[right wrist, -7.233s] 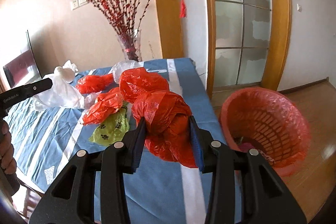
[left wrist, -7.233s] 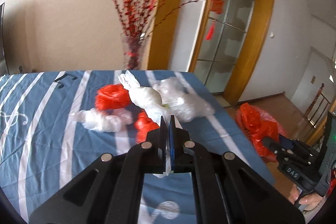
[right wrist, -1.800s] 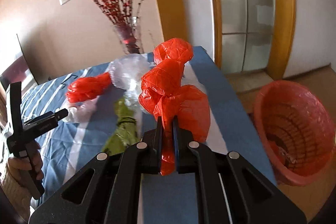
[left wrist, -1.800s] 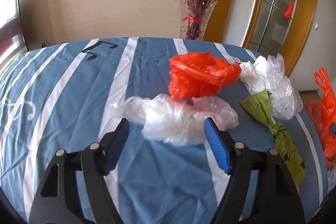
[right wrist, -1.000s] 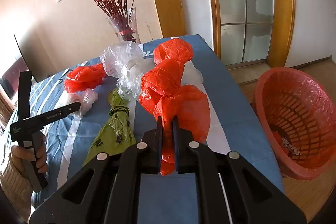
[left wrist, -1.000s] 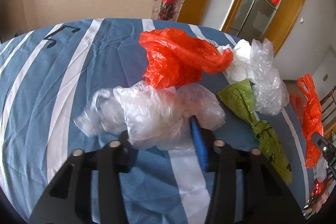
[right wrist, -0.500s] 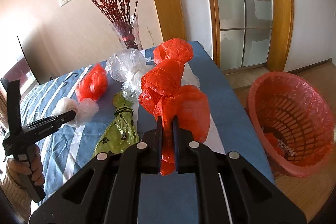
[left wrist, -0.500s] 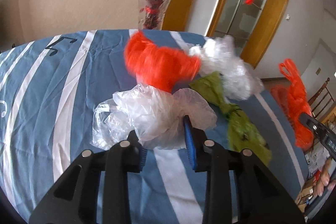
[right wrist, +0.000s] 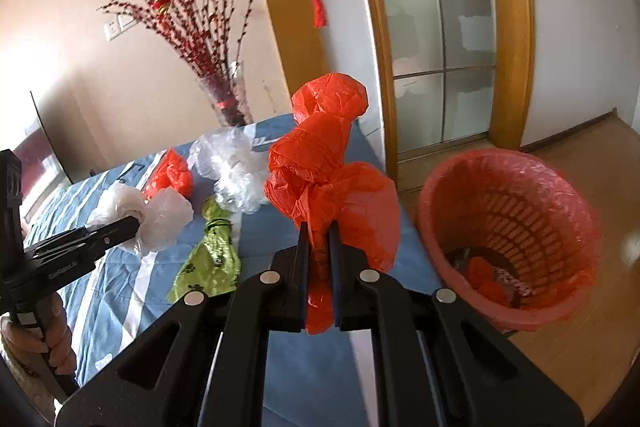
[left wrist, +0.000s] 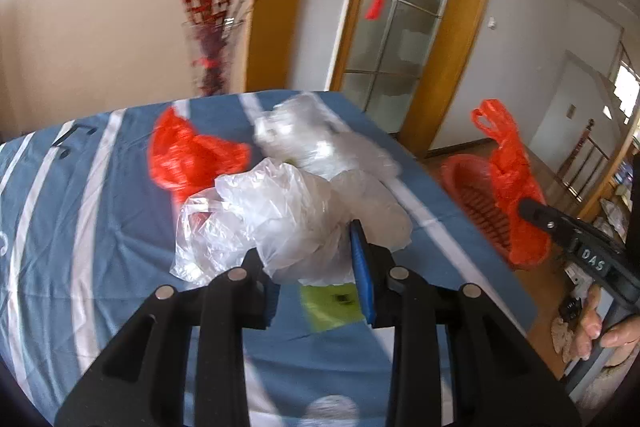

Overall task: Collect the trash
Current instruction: 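Carry both bags over the red wastebasket, then open both tools to drop the bags into the wastebasket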

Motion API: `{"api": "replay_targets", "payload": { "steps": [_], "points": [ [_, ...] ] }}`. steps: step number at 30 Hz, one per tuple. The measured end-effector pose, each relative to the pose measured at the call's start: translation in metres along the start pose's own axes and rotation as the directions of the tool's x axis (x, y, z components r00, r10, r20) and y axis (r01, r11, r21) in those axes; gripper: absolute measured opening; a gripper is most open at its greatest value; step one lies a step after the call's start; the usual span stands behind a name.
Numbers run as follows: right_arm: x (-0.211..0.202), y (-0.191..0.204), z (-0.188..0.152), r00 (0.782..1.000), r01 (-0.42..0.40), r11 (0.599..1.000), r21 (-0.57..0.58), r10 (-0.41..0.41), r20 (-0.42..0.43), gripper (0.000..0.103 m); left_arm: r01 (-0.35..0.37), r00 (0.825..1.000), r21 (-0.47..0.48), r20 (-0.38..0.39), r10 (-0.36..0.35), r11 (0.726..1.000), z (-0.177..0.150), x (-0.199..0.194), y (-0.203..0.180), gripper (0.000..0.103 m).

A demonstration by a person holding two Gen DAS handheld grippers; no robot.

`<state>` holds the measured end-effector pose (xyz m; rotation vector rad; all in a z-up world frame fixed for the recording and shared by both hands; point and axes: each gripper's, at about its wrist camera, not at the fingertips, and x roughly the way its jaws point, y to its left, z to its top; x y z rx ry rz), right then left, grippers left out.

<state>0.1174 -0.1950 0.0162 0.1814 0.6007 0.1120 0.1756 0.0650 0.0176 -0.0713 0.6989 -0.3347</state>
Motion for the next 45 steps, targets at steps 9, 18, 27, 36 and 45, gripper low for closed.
{"api": "replay_targets", "payload": {
  "steps": [9,18,27,36,45],
  "points": [
    [-0.021,-0.047,-0.003,0.998,0.056,0.996,0.067,-0.058,0.028,0.009,0.091,0.996,0.064,-0.011,-0.091,0.994,0.010,0.019,-0.067,0.032],
    [-0.032,-0.099,-0.005,0.990,0.122,0.981,0.152,-0.130,0.045,0.009,0.176,0.984,0.112,-0.050,-0.172,0.978,0.016,0.057,-0.136,0.032],
    [-0.032,-0.143,-0.006,0.984,0.163,0.962,0.220,-0.176,0.042,0.009,0.222,0.973,0.127,-0.092,-0.212,0.967,0.018,0.096,-0.188,0.032],
    [-0.026,-0.173,-0.001,0.978,0.179,0.947,0.267,-0.200,0.056,0.009,0.255,0.962,0.144,-0.136,-0.237,0.956,0.017,0.128,-0.220,0.033],
    [-0.019,-0.193,0.001,0.977,0.180,0.940,0.289,-0.204,0.055,0.009,0.268,0.956,0.153,-0.169,-0.242,0.951,0.017,0.152,-0.238,0.033]
  ]
}}
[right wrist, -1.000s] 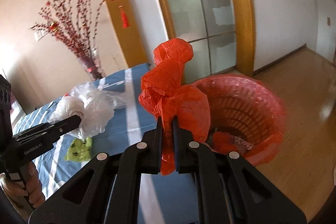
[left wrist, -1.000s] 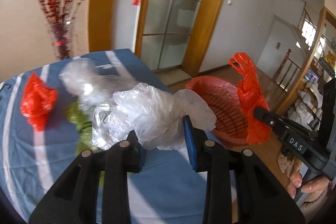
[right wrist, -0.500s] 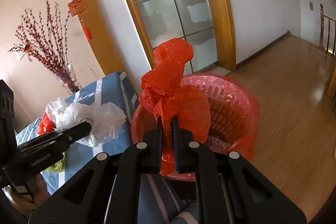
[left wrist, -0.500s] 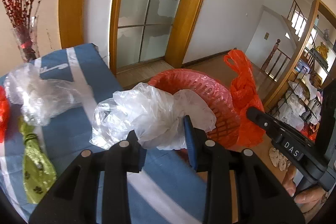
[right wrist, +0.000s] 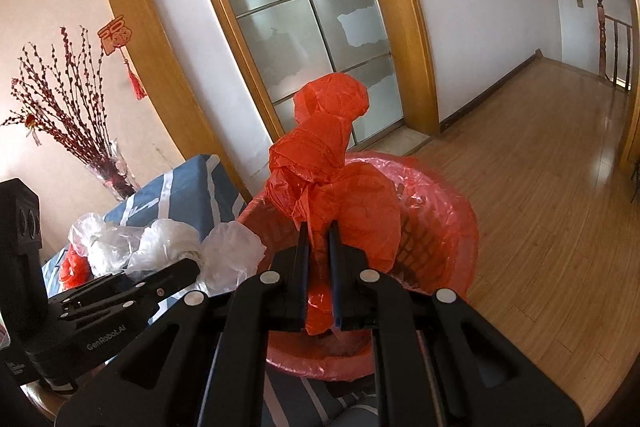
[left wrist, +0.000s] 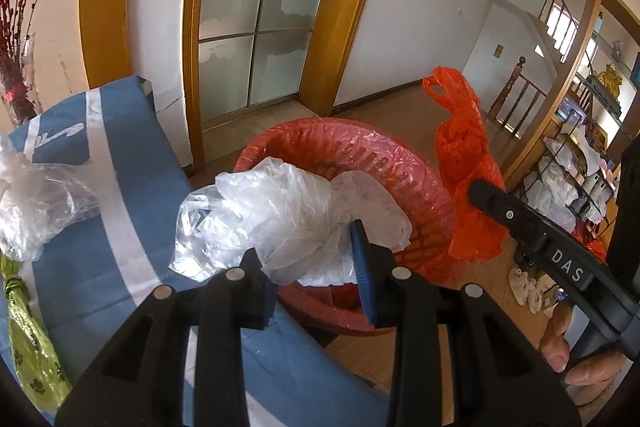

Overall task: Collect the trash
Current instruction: 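Open both tools to drop the bags into the wastebasket, then move both tools back over the table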

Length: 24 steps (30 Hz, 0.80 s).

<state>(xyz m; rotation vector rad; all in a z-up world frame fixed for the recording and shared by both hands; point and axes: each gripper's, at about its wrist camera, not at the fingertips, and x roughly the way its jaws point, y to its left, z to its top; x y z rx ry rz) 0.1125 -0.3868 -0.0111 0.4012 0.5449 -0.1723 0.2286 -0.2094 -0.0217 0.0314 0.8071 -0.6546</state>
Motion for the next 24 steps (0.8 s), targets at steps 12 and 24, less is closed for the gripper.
{"api": "replay_targets", "payload": {
  "steps": [12,24],
  "points": [
    [0.014,-0.011,0.003,1.000,-0.013,0.999,0.052,0.013,-0.004,0.021,0.002,1.000,0.000,-0.028,-0.002,1.000,0.005,0.020,-0.011,0.041],
    [0.017,-0.024,-0.005,0.999,0.022,0.996,0.092,-0.020,-0.025,0.041,-0.066,0.997,-0.023,-0.039,0.065,0.998,-0.004,0.013,0.010,0.059]
  ]
}}
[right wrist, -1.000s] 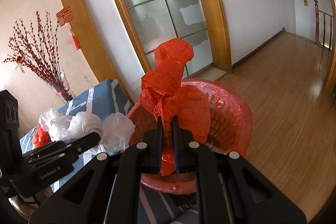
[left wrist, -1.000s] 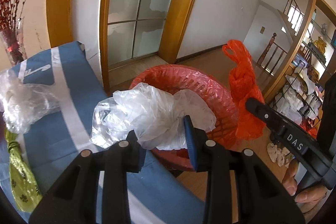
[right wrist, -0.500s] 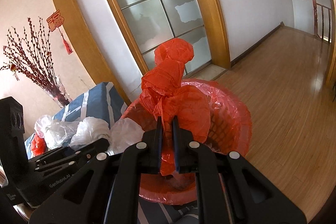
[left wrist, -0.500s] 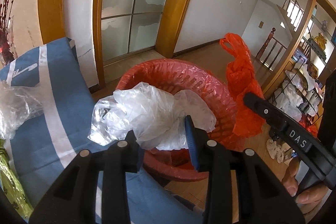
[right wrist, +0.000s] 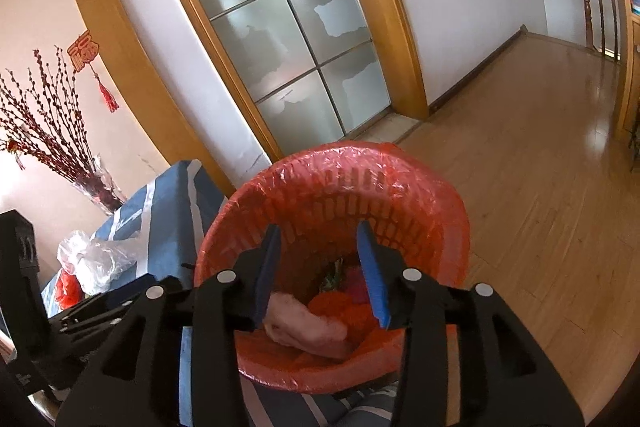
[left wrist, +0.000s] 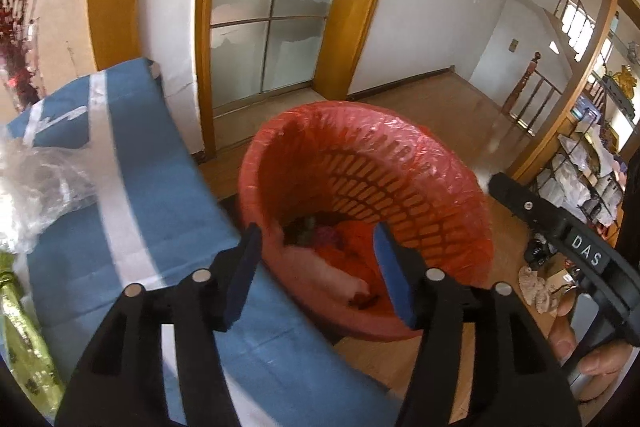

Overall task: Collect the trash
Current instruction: 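Move both tools back over the table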

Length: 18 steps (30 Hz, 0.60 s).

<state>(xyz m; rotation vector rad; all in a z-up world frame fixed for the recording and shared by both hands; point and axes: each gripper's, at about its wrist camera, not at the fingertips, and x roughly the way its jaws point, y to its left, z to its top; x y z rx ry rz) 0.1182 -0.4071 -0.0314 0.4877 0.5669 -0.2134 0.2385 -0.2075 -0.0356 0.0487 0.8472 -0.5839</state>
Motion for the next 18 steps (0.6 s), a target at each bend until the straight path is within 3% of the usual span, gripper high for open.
{"api": "replay_targets", "payload": {
  "steps": [5,10,15,18],
  "points": [
    [-0.002,0.013,-0.005,1.000,0.001,0.999,-0.035,-0.001,-0.007,0.042,-0.076,0.997,0.004,0.019,0.076,0.997,-0.012,-0.023,0.021,0.064],
    [-0.004,0.031,-0.010,0.999,-0.028,0.997,-0.069,0.027,-0.019,0.049,-0.156,0.987,-0.025,0.045,0.157,0.987,-0.028,-0.055,0.057,0.068],
    [-0.005,0.059,-0.017,0.998,-0.058,0.990,-0.128,0.055,-0.033,0.058,-0.237,0.968,-0.101,0.053,0.244,0.966,-0.042,-0.087,0.105,0.070],
    [-0.004,0.075,-0.021,0.997,-0.074,0.984,-0.162,0.067,-0.046,0.058,-0.305,0.946,-0.152,0.064,0.317,0.940,-0.049,-0.110,0.137,0.072]
  ]
}}
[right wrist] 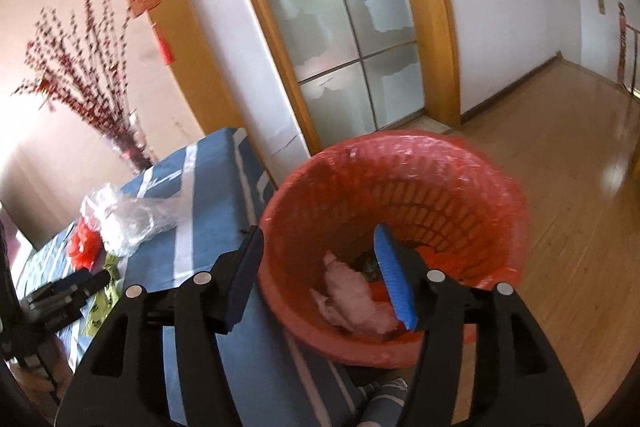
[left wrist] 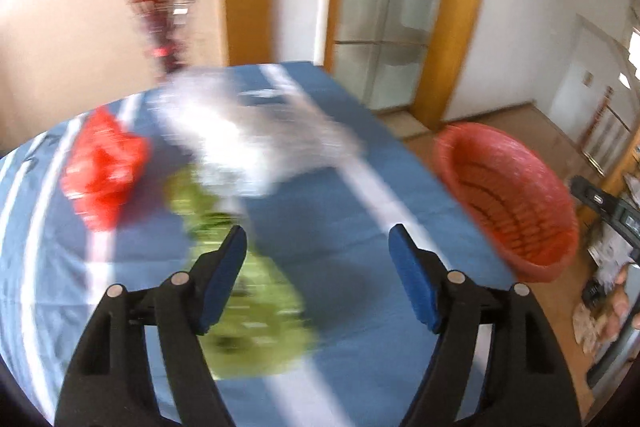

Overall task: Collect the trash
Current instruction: 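Move both tools back over the table, then close the left tool on the last red bag and lift it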

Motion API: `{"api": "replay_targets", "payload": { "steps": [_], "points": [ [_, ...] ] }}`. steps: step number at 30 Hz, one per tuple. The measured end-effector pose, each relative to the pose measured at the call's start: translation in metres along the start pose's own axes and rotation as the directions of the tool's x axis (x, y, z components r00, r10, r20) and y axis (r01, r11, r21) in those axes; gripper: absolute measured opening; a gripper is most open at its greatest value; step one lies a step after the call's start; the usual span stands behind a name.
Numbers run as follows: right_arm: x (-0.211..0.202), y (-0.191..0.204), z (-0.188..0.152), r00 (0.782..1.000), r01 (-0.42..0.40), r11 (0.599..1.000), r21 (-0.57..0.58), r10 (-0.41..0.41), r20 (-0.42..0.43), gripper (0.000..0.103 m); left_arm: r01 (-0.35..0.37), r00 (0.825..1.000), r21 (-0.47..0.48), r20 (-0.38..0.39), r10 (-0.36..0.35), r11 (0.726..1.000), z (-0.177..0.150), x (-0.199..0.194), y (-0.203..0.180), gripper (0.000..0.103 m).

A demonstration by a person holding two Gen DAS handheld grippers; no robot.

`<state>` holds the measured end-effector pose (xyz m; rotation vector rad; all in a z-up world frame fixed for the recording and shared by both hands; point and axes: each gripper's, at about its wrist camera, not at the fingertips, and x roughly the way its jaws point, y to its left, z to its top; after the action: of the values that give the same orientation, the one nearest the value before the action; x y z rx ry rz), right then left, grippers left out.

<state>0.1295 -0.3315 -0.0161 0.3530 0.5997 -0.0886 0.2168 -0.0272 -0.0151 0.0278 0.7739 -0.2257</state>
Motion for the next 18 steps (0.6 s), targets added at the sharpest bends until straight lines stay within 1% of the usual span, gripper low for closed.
{"api": "replay_targets", "payload": {
  "steps": [3,5,6,8,10,12,13,16,18],
  "points": [
    [0.003,0.011,-0.001,1.000,-0.011,1.000,-0.026,0.010,-0.013,0.058,-0.095,0.995,-0.064,0.017,0.096,0.993,0.006,-0.005,0.045,0.073],
    [0.006,0.019,-0.002,1.000,-0.019,0.999,-0.041,0.018,-0.023,0.058,-0.161,0.986,-0.134,0.029,0.166,0.978,0.014,-0.006,0.082,0.073],
    [0.008,0.022,-0.003,0.999,-0.021,0.999,-0.046,0.020,-0.027,0.058,-0.188,0.980,-0.153,0.035,0.196,0.970,0.017,-0.007,0.093,0.073],
    [0.011,0.029,-0.004,0.999,-0.027,0.998,-0.056,0.025,-0.038,0.058,-0.257,0.961,-0.192,0.048,0.271,0.947,0.025,-0.004,0.119,0.073],
    [0.014,0.034,-0.006,0.998,-0.032,0.997,-0.067,0.029,-0.050,0.058,-0.307,0.944,-0.220,0.051,0.325,0.926,0.034,0.002,0.140,0.073],
    [0.018,0.039,-0.009,0.997,-0.035,0.996,-0.080,0.030,-0.064,0.058,-0.334,0.934,-0.234,0.047,0.353,0.913,0.040,0.011,0.153,0.073],
    [0.019,0.041,-0.010,0.997,-0.036,0.996,-0.086,0.030,-0.071,0.058,-0.341,0.932,-0.241,0.037,0.360,0.909,0.044,0.017,0.159,0.073],
    [0.023,0.048,-0.013,0.996,-0.039,0.993,-0.109,0.029,-0.088,0.058,-0.327,0.941,-0.258,0.003,0.339,0.909,0.045,0.031,0.167,0.073],
    [0.025,0.052,-0.014,0.995,-0.039,0.992,-0.120,0.027,-0.094,0.058,-0.315,0.947,-0.254,-0.021,0.320,0.915,0.045,0.041,0.167,0.073]
  ]
}}
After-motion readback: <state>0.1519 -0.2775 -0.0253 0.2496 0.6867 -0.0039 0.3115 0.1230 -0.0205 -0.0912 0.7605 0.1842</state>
